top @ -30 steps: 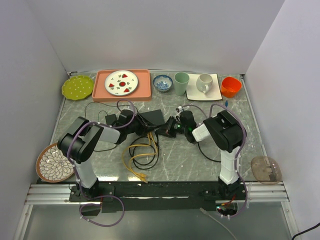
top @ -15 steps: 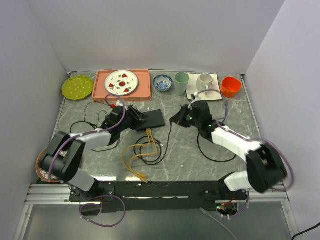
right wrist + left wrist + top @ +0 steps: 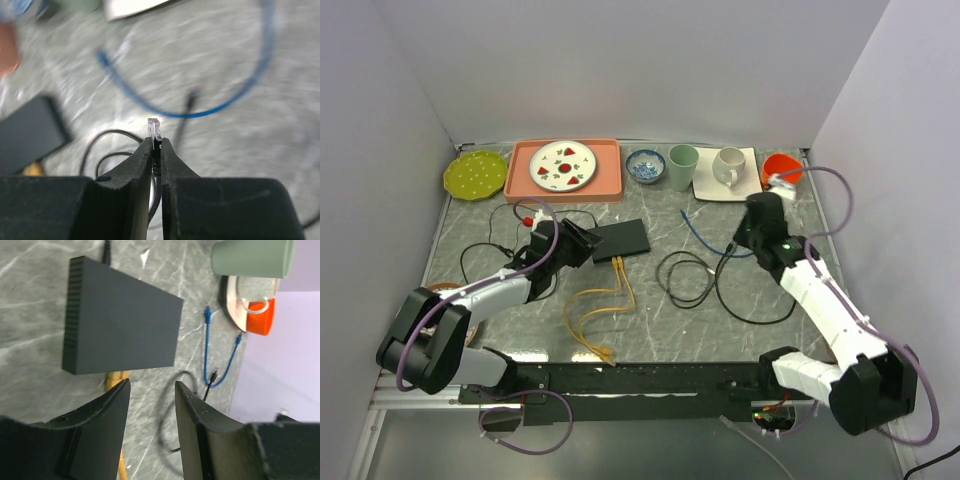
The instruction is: Pull the plug from the switch port
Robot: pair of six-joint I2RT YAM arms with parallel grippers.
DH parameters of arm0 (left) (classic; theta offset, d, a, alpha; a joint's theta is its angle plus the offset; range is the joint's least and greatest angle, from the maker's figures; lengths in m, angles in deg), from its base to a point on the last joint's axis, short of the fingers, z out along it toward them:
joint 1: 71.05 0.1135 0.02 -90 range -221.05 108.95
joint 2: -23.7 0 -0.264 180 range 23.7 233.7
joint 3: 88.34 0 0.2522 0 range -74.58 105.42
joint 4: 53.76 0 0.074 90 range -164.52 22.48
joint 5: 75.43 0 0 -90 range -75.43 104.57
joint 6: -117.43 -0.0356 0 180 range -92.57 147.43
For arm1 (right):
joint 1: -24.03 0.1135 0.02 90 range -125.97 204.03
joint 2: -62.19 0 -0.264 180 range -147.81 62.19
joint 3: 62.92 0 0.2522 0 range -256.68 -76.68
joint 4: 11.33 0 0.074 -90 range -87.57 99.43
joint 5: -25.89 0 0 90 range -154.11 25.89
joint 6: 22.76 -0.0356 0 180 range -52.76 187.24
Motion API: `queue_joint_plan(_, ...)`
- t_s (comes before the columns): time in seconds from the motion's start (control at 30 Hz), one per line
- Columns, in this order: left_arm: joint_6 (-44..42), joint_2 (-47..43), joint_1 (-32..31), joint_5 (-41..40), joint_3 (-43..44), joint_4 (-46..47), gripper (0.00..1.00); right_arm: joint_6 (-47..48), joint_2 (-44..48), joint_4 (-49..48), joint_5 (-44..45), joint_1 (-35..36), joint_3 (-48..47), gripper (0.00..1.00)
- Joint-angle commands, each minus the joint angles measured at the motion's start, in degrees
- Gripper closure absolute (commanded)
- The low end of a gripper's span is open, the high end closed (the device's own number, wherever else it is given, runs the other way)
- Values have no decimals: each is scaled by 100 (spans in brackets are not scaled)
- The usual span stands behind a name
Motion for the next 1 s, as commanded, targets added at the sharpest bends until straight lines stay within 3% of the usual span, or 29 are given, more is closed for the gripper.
queue_joint_plan(0.0,34,-184,9,-140,-67,-17,53,-97,653,177,359,-575,-94,100)
queue_joint_plan(0.07,25,-263,9,-166,-85,-43,53,-282,539,326,544,-707,-313,100)
queue_joint_plan(0.2,-1,-430,9,-210,-146,-69,53,-721,30,704,949,-830,-604,42)
queue_joint_plan(0.3,7,-553,18,-210,-251,-61,53,-906,221,434,555,-813,-464,31)
queue_joint_plan(0.5,7,-676,62,-175,-357,-52,53,-837,311,-788,-1290,-436,-121,26)
queue_joint_plan(0.63,-10,-572,71,-122,-252,-104,53,-713,-119,-1711,-2197,449,142,29)
queue_joint_plan(0.8,-107,-334,263,27,-50,-289,53,-941,-1270,-3176,-3111,1067,512,33)
queue_joint_plan(0.97,-291,-115,448,220,240,-368,54,-1301,-2429,-4032,-3805,1305,495,36)
